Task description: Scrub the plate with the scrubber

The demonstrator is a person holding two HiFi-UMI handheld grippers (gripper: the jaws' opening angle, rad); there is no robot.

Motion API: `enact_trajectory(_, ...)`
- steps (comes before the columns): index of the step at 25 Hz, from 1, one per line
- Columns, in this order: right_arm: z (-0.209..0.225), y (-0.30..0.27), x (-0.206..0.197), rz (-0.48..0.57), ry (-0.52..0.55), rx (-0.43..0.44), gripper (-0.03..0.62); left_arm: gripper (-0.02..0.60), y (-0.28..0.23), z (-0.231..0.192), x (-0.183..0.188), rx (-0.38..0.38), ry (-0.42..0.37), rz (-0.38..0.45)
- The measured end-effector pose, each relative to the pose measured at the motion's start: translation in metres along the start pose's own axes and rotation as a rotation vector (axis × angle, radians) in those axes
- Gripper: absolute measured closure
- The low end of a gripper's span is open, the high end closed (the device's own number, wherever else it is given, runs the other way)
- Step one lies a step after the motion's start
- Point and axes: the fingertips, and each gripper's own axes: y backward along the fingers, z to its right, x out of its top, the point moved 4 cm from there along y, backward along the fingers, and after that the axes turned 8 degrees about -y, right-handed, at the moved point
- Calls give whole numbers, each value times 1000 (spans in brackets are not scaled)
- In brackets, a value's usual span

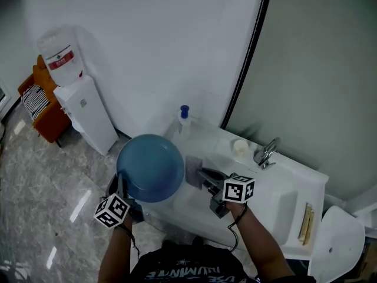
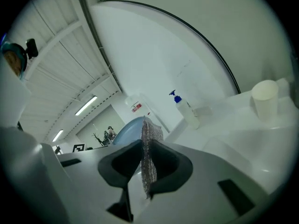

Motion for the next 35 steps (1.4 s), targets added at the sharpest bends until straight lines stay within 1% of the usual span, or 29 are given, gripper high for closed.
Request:
enact_trajectory(5, 6, 3, -1, 2, 91, -113, 519, 552, -14, -5, -27, 44, 35, -134)
enact_trajectory(7, 7, 3, -5, 1, 97, -133, 519, 552, -19, -6, -37, 61, 66, -176)
enact_trajectory(9, 8, 3, -9, -5, 88, -135, 519, 552, -24, -6, -45, 68, 82, -207)
enact_trajectory(11, 7, 1, -14, -20, 92, -137, 519, 551, -29, -4, -51, 66, 74, -239)
enact_trajectory(18, 0, -10, -28, -94, 176, -159, 519, 541, -45, 6, -69, 48, 32, -339)
enact_trajectory(26, 1, -16, -31, -84, 143, -164, 519, 543, -57, 3, -79, 51, -49, -440)
enact_trajectory(28, 2, -18, -31, -82, 137, -167, 519, 543, -59, 2, -82, 48, -84, -470)
enact_trajectory(33, 4, -20, -35, -87, 126, -173, 519, 543, -62, -3, -87, 46, -201, -520)
enact_trajectory(35, 5, -20, -35, -86, 123, -177, 519, 543, -62, -4, -91, 32, -222, -548)
